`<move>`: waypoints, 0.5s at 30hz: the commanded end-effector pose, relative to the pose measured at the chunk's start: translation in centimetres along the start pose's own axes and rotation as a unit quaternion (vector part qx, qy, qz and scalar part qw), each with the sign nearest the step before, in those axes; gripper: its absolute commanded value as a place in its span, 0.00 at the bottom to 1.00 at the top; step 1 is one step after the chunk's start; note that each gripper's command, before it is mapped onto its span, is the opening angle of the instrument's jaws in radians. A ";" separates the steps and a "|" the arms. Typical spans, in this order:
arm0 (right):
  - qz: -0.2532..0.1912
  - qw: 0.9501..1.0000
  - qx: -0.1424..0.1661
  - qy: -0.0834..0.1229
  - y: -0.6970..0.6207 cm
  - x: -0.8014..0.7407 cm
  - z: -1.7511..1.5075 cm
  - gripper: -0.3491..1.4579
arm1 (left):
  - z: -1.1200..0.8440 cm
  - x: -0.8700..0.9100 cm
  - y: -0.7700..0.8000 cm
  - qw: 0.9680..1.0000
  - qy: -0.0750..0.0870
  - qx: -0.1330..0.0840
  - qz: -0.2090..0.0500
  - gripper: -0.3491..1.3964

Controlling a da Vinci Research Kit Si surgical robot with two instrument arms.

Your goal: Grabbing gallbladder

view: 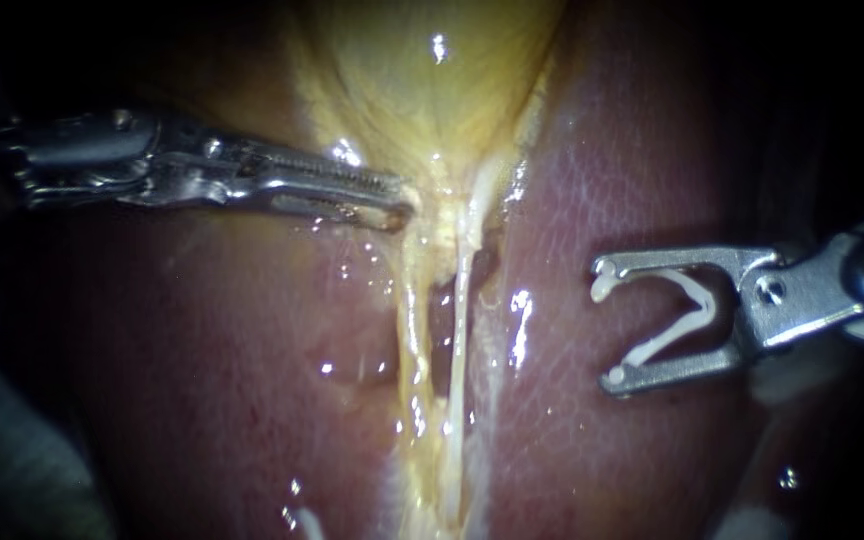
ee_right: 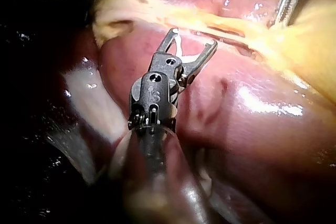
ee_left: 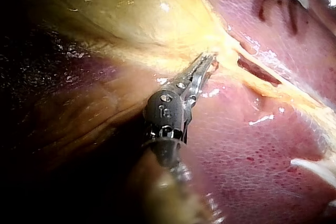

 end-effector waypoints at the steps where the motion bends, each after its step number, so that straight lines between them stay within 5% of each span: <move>1: 0.000 1.000 0.000 0.000 0.00 0.00 0.00 0.46 | -0.03 0.01 0.01 1.000 0.000 -0.001 -0.004 0.13; 5: 0.000 1.000 0.000 0.000 0.00 0.00 0.00 0.46 | -0.09 0.04 0.01 1.000 0.000 -0.003 -0.013 0.00; 15: 0.000 1.000 0.000 0.000 0.00 0.00 0.00 0.46 | -0.33 0.22 0.21 0.999 -0.003 -0.011 -0.051 0.00</move>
